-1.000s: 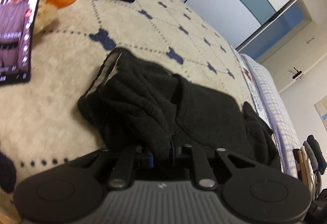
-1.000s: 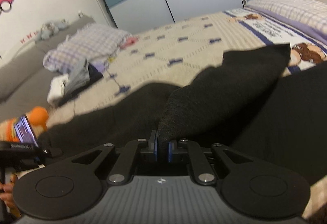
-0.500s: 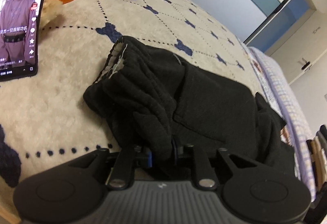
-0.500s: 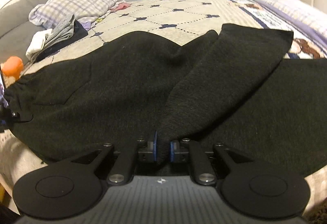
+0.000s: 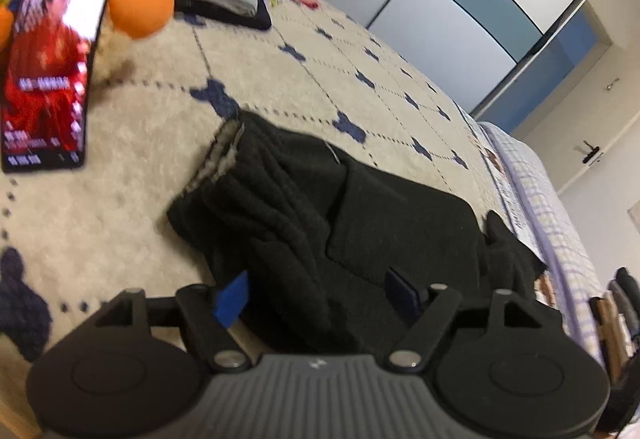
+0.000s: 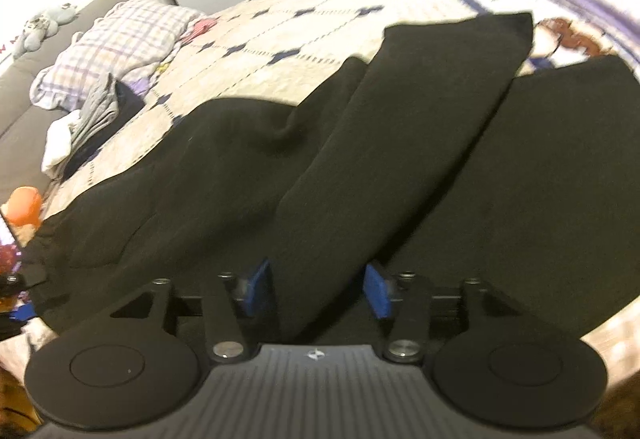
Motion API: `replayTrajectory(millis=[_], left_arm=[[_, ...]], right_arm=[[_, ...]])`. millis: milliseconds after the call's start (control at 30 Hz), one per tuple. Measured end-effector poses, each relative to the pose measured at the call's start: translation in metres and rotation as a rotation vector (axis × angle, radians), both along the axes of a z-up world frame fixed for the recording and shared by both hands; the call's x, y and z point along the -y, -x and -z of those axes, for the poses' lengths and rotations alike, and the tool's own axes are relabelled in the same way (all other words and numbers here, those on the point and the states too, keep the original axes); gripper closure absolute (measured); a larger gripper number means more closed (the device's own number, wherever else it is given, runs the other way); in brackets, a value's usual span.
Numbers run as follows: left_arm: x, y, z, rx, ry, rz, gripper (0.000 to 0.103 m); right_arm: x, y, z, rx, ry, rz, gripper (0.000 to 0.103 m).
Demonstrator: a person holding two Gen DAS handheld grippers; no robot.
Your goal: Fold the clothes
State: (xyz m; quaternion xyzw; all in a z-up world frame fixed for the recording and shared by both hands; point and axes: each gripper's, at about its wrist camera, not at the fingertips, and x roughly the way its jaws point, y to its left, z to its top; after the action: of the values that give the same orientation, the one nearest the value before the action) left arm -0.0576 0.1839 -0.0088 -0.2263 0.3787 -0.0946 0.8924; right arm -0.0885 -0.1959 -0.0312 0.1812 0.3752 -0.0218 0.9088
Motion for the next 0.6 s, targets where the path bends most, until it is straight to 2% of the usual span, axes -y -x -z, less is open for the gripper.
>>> replayTrajectory(millis=[33, 100, 167, 333, 467, 600], left_arm=[[0.001, 0.001, -0.003, 0.009, -0.027, -0.009, 0.014], [0.0, 0.003, -0.011, 0.037, -0.103, -0.042, 0.013], [-0.005, 0.005, -0.016, 0.064, -0.134, -0.085, 0.012], [-0.01, 0.006, -0.019, 0.098, -0.101, -0.109, 0.012], [0.003, 0.002, -0.021, 0.103, -0.129, -0.067, 0.012], [0.017, 0.001, -0.027, 0.132, -0.11, -0.031, 0.012]], right_arm=[[0.001, 0.001, -0.002, 0.012, 0.023, 0.009, 0.047], [0.002, 0.003, -0.006, 0.038, 0.069, 0.025, 0.044], [0.002, 0.004, -0.007, 0.055, 0.105, 0.037, 0.042], [-0.008, 0.005, -0.011, 0.093, 0.225, 0.017, 0.042], [-0.017, 0.005, -0.012, 0.118, 0.333, 0.012, 0.038], [-0.014, 0.004, -0.012, 0.121, 0.334, 0.022, 0.038]])
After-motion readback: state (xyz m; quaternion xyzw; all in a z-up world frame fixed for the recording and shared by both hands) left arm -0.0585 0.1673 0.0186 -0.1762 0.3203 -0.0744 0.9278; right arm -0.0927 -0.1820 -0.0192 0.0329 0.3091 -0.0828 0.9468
